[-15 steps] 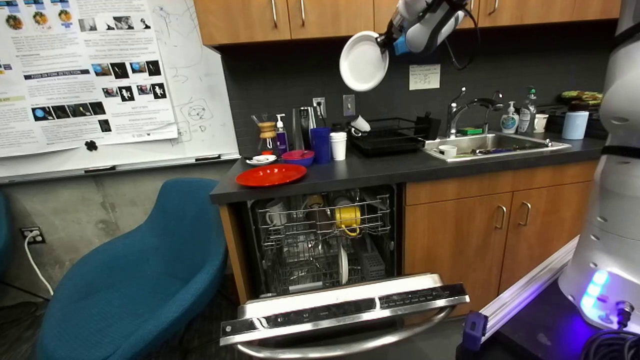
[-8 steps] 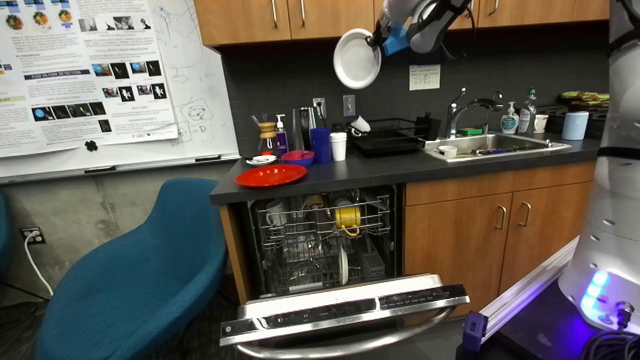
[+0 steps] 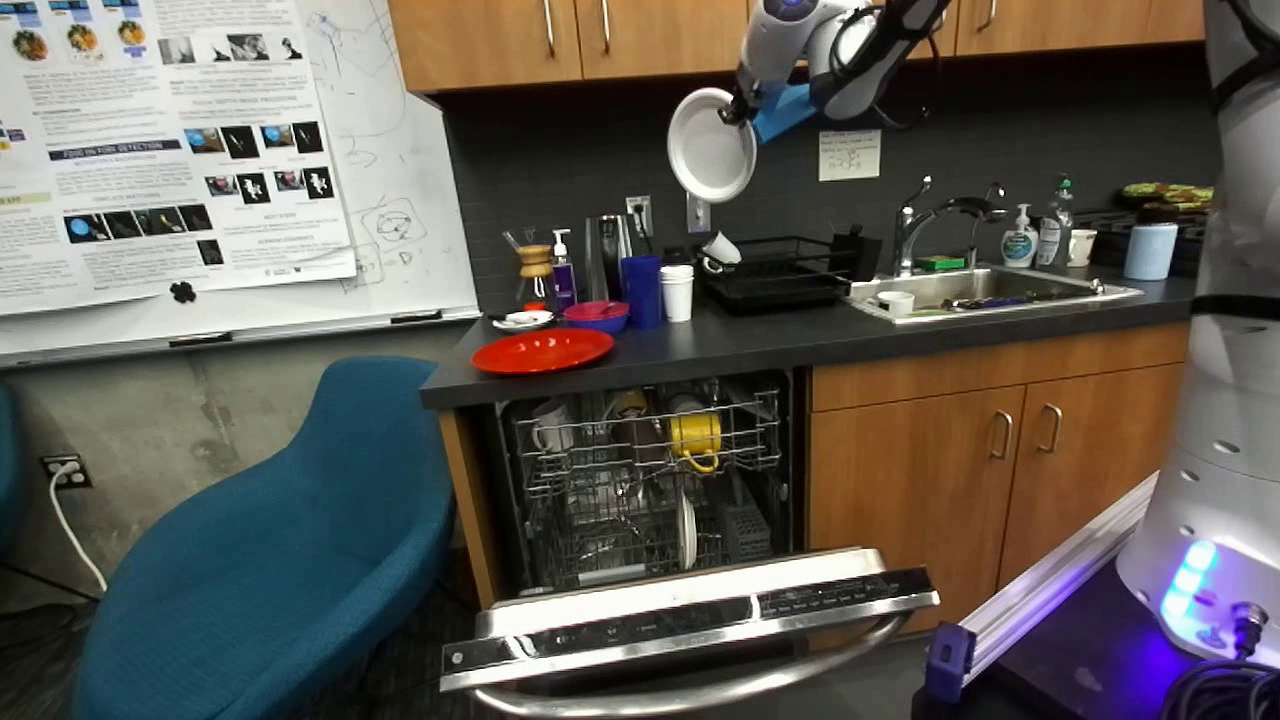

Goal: Put the white plate on the dishrack.

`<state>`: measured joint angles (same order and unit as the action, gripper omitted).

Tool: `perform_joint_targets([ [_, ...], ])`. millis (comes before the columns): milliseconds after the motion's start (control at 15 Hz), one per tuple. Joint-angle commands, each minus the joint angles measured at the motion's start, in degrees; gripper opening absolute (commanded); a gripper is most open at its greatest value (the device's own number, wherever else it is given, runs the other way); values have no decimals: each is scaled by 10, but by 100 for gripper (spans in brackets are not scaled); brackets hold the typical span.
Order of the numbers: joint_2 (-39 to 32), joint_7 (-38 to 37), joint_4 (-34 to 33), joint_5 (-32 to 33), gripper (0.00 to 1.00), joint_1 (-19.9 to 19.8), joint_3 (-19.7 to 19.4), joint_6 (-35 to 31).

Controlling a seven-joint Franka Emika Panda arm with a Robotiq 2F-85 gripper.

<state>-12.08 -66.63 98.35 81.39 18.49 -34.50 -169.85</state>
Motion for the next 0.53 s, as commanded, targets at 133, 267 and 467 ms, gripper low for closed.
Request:
perform_joint_targets([
  [133,-24,-80,1,88,1,22,-4,64],
  [267,-36,-94,2,97,1,27,-3,82],
  [467,-52,-100,3,96,1,30,-2,104],
])
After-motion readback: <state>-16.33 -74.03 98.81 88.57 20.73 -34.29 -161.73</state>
